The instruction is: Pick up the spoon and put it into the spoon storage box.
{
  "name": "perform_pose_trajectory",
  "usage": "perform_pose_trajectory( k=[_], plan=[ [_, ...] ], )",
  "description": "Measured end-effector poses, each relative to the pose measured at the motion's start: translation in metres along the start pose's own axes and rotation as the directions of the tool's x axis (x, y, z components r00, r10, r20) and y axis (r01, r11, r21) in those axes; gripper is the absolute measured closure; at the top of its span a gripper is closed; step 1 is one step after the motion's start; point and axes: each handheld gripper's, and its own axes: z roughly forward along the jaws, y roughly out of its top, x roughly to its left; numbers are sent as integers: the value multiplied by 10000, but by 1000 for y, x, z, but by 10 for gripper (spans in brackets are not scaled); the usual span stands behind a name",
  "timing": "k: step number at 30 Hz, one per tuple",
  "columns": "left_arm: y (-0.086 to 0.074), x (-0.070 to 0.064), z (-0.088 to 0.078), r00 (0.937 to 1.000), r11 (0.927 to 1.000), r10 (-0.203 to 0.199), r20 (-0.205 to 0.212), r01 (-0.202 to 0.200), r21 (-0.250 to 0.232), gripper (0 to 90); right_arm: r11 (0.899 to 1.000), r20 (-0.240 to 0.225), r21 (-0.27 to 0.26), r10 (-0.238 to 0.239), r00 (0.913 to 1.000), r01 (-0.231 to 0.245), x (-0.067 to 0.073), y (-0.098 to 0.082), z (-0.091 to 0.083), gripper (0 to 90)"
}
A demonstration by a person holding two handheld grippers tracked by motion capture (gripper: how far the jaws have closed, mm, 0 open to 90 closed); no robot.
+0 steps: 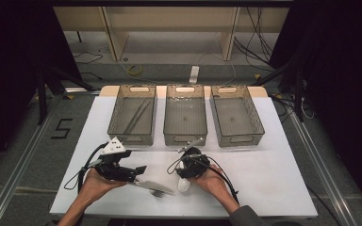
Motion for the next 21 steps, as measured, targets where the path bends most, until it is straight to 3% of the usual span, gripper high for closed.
perform_pose_trajectory(
  k=[8,15,21],
  plan=[
    [1,-1,2,10000,9999,85,-18,-84,71,157,10000,-18,29,-52,10000,52,-1,1,0,684],
    [1,0,2,10000,9999,83,-17,-83,75,158,9996,-280,239,-150,9995,156,-2,3,0,848],
    [1,0,2,9999,9999,105,-23,-105,98,158,9983,-519,412,-391,9979,413,-4,4,-3,855]
  ],
)
